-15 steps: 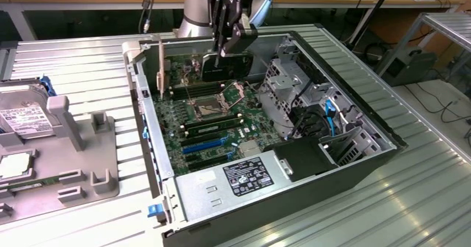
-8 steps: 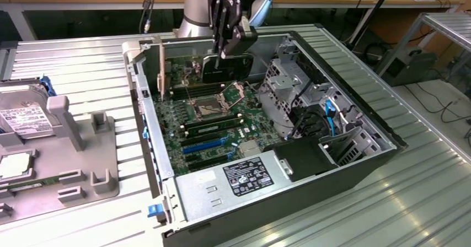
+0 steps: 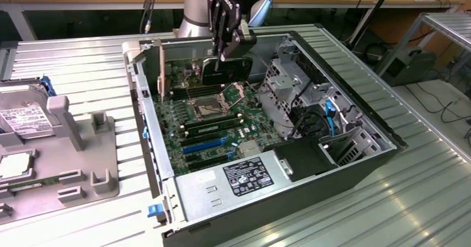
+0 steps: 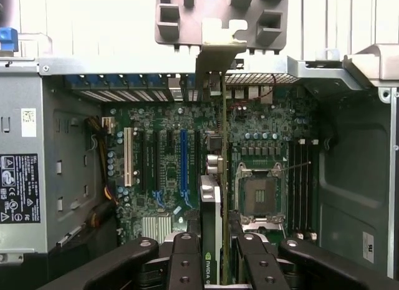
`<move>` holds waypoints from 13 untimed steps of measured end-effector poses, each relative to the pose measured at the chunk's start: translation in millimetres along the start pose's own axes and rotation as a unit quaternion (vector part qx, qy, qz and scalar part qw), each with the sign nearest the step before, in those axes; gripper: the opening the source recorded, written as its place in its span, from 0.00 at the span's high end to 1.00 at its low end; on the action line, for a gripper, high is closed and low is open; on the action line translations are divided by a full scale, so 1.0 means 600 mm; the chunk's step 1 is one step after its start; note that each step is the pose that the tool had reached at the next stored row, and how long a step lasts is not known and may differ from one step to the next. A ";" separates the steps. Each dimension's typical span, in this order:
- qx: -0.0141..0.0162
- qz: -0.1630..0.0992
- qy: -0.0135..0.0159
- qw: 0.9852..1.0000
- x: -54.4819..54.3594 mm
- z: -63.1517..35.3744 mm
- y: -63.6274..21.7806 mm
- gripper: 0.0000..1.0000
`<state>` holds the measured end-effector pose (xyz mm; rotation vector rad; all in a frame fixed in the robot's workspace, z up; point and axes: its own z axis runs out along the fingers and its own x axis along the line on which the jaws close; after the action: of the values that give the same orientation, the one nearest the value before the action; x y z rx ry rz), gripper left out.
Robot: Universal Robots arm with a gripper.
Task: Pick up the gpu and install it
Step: 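Insert the gpu into the slot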
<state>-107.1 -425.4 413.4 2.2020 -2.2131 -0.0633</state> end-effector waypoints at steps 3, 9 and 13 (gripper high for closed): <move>0.000 0.000 0.000 1.000 0.000 0.002 0.000 0.73; 0.000 0.000 0.000 1.000 0.000 0.009 0.000 0.73; 0.000 0.000 0.000 1.000 0.000 0.013 -0.001 0.73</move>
<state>-107.1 -425.5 405.6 2.2020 -2.2131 -0.0633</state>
